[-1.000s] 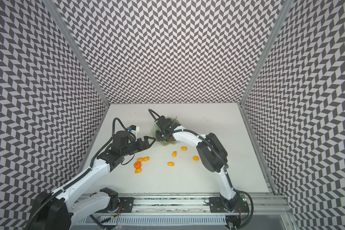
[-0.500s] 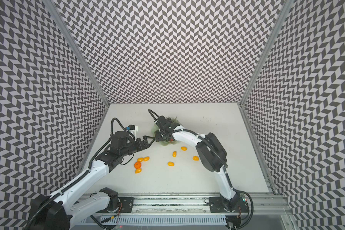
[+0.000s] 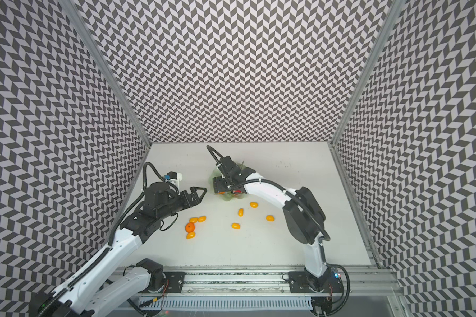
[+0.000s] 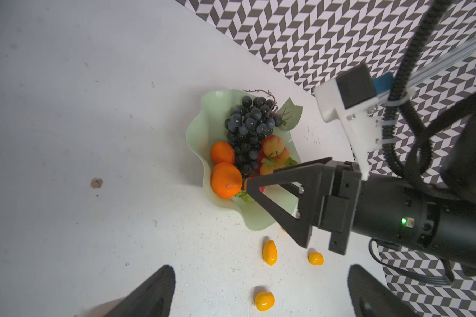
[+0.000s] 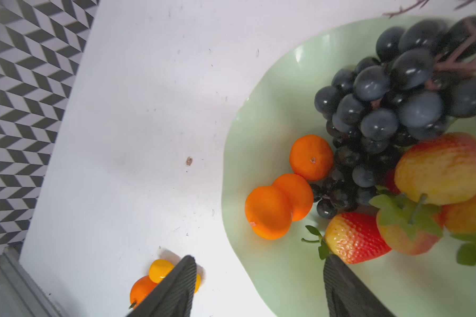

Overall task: Arrange fruit in a fruit bowl
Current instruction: Place the fruit in the fruit bowl, then pick up the fruit from the middle-left of the table.

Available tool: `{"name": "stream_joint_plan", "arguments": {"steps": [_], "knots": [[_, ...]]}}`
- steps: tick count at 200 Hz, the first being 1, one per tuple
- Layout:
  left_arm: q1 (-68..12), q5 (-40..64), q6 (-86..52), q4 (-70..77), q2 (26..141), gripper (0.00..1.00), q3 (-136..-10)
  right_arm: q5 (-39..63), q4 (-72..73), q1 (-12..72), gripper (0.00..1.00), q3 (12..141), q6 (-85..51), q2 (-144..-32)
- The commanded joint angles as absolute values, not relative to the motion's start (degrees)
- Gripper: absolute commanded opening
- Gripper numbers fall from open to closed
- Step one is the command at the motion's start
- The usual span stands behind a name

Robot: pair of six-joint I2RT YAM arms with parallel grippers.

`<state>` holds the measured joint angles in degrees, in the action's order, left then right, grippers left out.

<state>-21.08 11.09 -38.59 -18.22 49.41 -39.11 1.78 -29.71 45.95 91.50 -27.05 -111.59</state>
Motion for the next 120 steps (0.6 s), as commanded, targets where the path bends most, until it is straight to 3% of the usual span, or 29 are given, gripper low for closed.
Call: {"name": "stream_joint_plan", "arguments": {"steps": [1,80,120], "knots": [[-19.86,3.45,-38.82,-28.86,46.1,1.0,-42.13,2.48,-26.45,49.24,0.72,88.73,-26.66,-108.17],[-9.41,-0.91,-42.17,-46.0,36.99,1.0,-43.81,6.22,-26.1,60.98,0.65,90.44,-28.76,-112.45],[-3.94,2.73,-43.94,-47.13,36.49,1.0,-42.95,7.75,-27.85,65.03,0.61,93.87,-31.73,-117.54]]}}
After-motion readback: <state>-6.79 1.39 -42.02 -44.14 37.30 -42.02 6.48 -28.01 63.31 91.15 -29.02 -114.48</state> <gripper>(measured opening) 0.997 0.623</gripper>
